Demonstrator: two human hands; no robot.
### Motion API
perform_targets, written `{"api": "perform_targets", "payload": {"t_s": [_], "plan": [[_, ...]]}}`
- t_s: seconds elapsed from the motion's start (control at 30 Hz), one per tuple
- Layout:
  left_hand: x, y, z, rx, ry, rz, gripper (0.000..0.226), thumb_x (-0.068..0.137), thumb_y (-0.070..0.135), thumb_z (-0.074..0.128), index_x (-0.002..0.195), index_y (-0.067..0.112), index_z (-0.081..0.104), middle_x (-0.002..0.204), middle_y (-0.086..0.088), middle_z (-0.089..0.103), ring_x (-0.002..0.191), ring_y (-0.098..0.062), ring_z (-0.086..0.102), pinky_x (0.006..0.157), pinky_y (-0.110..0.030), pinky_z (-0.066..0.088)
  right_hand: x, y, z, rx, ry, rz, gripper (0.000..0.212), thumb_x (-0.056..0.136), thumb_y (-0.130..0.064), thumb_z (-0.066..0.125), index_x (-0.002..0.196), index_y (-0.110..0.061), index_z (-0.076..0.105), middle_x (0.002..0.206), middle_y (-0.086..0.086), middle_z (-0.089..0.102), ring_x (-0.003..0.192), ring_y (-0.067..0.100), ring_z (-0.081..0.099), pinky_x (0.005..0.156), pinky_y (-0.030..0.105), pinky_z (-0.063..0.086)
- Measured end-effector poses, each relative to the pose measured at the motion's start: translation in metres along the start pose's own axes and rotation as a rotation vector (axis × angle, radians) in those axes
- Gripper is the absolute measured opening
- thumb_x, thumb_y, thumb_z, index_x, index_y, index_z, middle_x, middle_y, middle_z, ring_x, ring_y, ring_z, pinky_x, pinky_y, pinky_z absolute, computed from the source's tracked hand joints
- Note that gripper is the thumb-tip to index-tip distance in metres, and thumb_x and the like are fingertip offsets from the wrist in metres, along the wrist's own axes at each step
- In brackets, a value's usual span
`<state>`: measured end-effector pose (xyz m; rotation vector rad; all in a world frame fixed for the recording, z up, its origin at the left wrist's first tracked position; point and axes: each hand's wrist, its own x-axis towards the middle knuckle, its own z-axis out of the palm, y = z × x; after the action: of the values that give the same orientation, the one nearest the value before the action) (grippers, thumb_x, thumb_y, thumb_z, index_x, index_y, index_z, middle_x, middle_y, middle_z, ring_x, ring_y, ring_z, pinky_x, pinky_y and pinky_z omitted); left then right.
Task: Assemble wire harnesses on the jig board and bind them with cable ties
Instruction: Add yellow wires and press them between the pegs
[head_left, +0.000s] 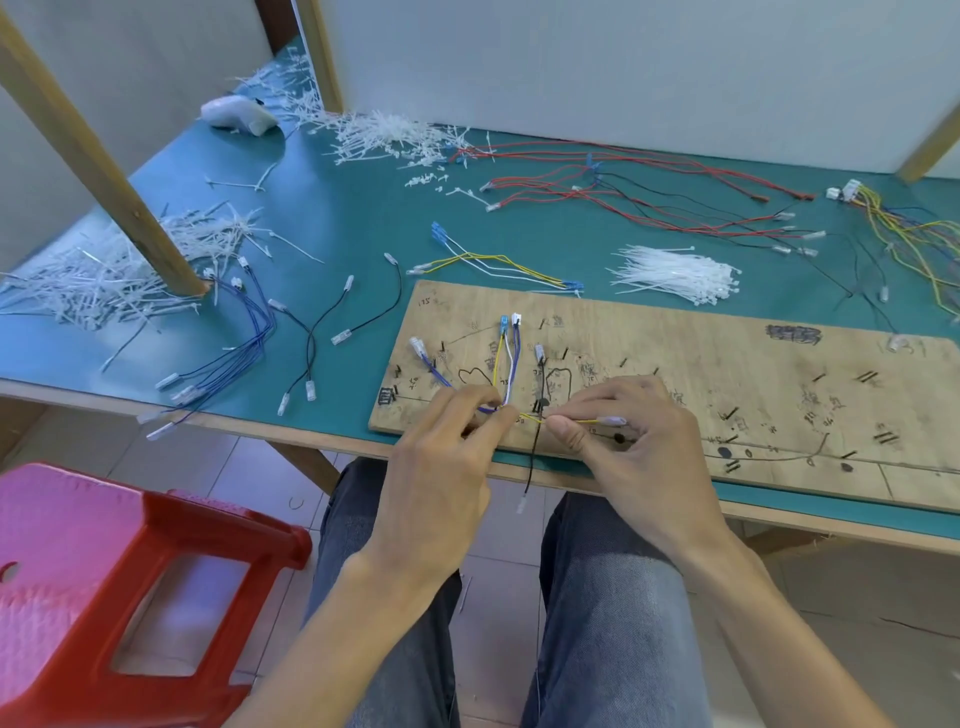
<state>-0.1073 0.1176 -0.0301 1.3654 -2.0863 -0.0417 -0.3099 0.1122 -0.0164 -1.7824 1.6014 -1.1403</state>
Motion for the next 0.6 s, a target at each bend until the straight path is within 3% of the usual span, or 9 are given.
{"api": "perform_targets", "payload": {"t_s": [0.13, 0.3, 0.4, 0.5, 0.6], "plan": [[0.004, 0.001, -0.001, 0.045, -0.053, 0.11, 0.067, 0.066, -0.02, 0.07, 0.122, 0.017, 0.072, 0.118, 0.0, 0.066, 0.104, -0.024, 0.06, 0.08, -0.04, 0.053, 0.017, -0.003, -0.008, -0.081, -0.085, 0.035, 0.006, 0.085, -0.038, 0.086, 0.088, -0.035, 0.083, 0.093, -0.024, 0.073, 0.115, 0.005, 0.059, 0.103, 0.051, 0.047], [0.003, -0.004, -0.001, 0.057, -0.107, 0.096, 0.063, 0.06, -0.016, 0.079, 0.116, 0.013, 0.074, 0.108, 0.001, 0.066, 0.104, -0.024, 0.06, 0.082, -0.04, 0.055, 0.038, -0.009, -0.01, -0.193, -0.231, 0.021, 0.005, 0.084, -0.038, 0.086, 0.088, -0.038, 0.083, 0.101, -0.022, 0.069, 0.115, 0.006, 0.061, 0.111, 0.051, 0.042], [0.004, -0.003, 0.001, 0.106, -0.109, 0.142, 0.06, 0.074, -0.011, 0.059, 0.125, 0.019, 0.07, 0.103, 0.001, 0.063, 0.1, -0.025, 0.058, 0.076, -0.039, 0.048, 0.046, -0.009, -0.011, -0.181, -0.223, 0.041, 0.007, 0.08, -0.039, 0.09, 0.08, -0.038, 0.083, 0.084, -0.019, 0.073, 0.096, 0.006, 0.068, 0.1, 0.048, 0.049], [0.006, -0.005, 0.001, 0.183, -0.163, 0.201, 0.064, 0.081, 0.0, 0.039, 0.135, 0.025, 0.063, 0.105, -0.001, 0.059, 0.102, -0.027, 0.055, 0.076, -0.04, 0.042, 0.056, -0.008, -0.013, -0.103, -0.203, 0.085, 0.015, 0.075, -0.037, 0.094, 0.073, -0.03, 0.08, 0.068, -0.013, 0.074, 0.071, 0.008, 0.07, 0.078, 0.037, 0.056], [0.007, -0.007, 0.002, 0.203, -0.181, 0.218, 0.064, 0.078, 0.0, 0.04, 0.132, 0.026, 0.064, 0.106, 0.001, 0.057, 0.102, -0.027, 0.054, 0.077, -0.039, 0.038, 0.071, -0.008, -0.012, -0.199, -0.219, 0.046, 0.018, 0.078, -0.037, 0.091, 0.072, -0.031, 0.076, 0.068, -0.015, 0.07, 0.07, 0.006, 0.063, 0.073, 0.033, 0.05]]}}
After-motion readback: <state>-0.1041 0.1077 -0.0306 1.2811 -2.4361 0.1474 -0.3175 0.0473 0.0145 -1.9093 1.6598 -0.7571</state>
